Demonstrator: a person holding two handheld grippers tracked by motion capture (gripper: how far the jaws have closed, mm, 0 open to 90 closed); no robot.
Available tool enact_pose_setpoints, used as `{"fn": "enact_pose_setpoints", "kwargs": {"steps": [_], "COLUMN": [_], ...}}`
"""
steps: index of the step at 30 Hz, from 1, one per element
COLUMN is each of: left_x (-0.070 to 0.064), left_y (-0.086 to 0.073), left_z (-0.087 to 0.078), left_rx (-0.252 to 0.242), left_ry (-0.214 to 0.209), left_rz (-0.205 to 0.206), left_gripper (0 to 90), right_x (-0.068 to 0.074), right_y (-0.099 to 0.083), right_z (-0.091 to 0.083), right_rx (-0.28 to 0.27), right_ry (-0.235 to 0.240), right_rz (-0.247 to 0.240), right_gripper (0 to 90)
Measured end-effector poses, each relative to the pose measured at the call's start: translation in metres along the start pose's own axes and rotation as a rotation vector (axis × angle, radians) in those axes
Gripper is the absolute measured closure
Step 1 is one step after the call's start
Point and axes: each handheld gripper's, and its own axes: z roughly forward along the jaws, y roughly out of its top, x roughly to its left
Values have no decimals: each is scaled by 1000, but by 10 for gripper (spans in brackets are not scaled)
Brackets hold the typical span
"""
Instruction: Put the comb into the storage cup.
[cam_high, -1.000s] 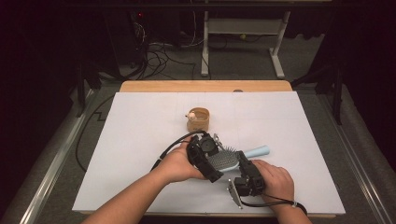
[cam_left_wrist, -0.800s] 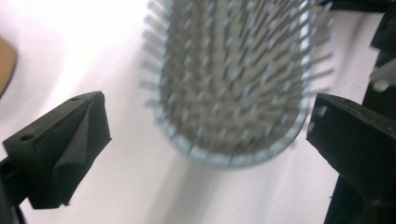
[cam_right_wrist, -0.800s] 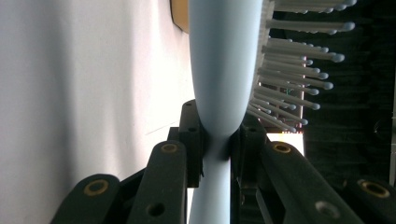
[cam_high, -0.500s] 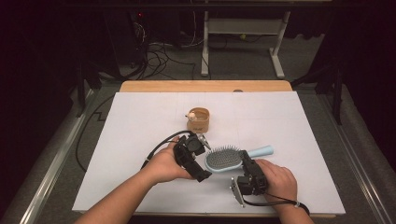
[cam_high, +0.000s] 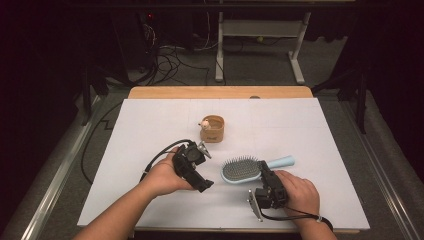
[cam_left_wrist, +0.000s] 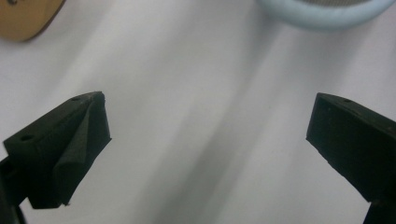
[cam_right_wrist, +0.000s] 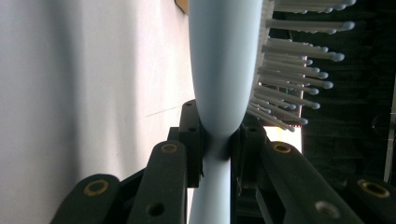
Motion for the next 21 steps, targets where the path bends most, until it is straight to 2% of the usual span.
{"fn": "enact_pose_setpoints", "kwargs": {"steps": [6, 12, 14, 17, 21], "left_x": [20, 33, 37, 45, 52], "left_y": [-7, -13, -14, -16, -21], "left_z": [-6, -12, -15, -19, -22], "left_rx": [-16, -35, -54, -111, -192], "left_ry": [31, 44, 37, 8, -10], "left_rz": [-34, -66, -84, -132, -165], "left_gripper": [7, 7, 7, 8, 16], "right_x": [2, 4, 4, 4, 4], "right_y": [-4, -6, -6, -6, -6], "right_z": [0, 2, 2, 2, 2], "right_rx": [13, 23, 24, 22, 28], "right_ry": [3, 11, 13, 12, 15], "right_rz": [-1, -4, -5, -7, 6], "right_gripper": [779, 779, 779, 779, 779]}}
